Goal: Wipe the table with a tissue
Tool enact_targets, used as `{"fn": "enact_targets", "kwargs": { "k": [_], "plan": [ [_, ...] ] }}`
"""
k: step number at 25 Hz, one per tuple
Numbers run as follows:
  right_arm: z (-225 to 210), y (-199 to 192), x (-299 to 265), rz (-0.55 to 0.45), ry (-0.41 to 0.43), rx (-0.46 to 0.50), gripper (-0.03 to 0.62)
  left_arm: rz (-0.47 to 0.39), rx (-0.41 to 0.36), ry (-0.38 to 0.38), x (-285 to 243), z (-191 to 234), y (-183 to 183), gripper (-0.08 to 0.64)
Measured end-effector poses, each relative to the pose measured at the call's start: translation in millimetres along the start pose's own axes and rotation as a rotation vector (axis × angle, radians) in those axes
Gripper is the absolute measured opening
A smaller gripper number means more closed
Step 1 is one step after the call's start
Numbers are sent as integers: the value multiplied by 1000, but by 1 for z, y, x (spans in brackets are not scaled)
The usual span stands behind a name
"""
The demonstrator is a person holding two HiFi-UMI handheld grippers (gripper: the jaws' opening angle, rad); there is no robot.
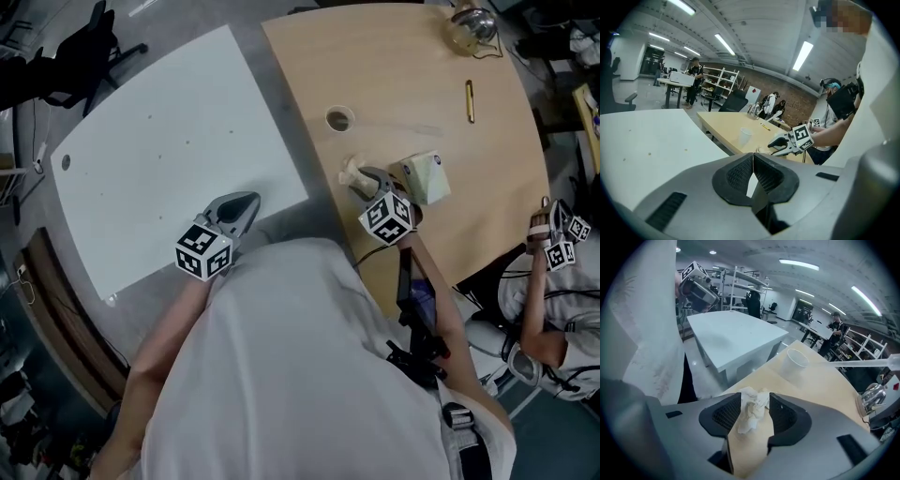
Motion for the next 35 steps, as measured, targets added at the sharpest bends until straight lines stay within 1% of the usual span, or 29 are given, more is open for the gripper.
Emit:
{"fn": "enact_targets", "kwargs": {
  "k": [3,6,10,14,17,19,24,27,30,32,35],
  "plan": [
    [-6,2,-8,9,23,45,181,-7,13,23,1,1,2,8],
    [-13,2,-18,40,49,91,203,-11,20,41,2,2,4,8],
    [-24,3,-30,72,104,109,218,-15,32,68,5,3,5,8],
    [-27,4,-41,101,184,91,224,-22,46,97,9,7,4,8],
    [-28,4,-48,124,248,43,222,-33,54,118,14,8,4,8],
    [-29,3,-50,136,272,21,222,-37,61,126,16,7,4,8],
    [-29,4,-49,144,283,-12,216,-37,66,132,17,8,3,8],
    [-25,5,-46,151,277,-24,181,-36,65,129,21,9,2,8],
    [-25,3,-46,153,259,-42,141,-45,62,129,20,12,4,8],
    [-27,-2,-46,151,242,-57,127,-50,58,120,17,12,6,8],
    [-29,-4,-42,121,208,-118,114,-63,58,111,21,14,3,8]
  ]
}}
Point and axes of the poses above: the fingertips, and each gripper's own axes: x backward along the fingers, z to its left, y out of its top, the point moved 7 cm from there along x, backward along the fingers, and after that the axes turned 11 degrees about z, right-handed, at the moved point
